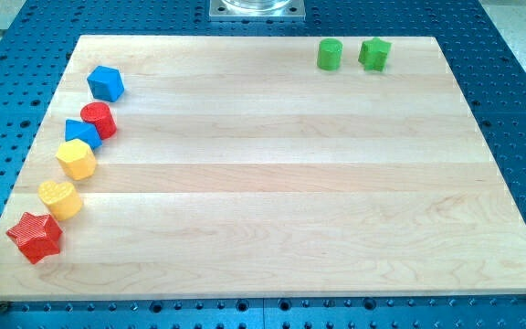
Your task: Move the yellow heart towards the top center
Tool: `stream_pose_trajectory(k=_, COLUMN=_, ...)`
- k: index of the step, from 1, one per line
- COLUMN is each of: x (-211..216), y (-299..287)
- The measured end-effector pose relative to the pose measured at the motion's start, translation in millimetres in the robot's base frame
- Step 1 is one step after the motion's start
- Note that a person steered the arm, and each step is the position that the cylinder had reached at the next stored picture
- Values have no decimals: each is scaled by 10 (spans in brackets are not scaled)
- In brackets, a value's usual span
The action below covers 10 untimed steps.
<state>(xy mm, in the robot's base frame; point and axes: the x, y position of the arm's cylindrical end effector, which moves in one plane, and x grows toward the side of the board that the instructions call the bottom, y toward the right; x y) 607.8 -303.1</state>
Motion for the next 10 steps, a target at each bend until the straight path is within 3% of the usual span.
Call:
stream_pose_trajectory(k=2, x=-692, y=460)
stream_pose_trajectory(k=4, x=-1132, y=1650)
stream_pose_trajectory(k=5, x=-1522, y=1370)
stream_pose_trajectory(k=6, x=-1450, y=1353)
stream_pose_trajectory(k=7, x=-1698, y=584)
stream_pose_trajectory(k=8, x=-2106, y=1038)
stream_pose_trajectory(k=10, x=-1802, y=928)
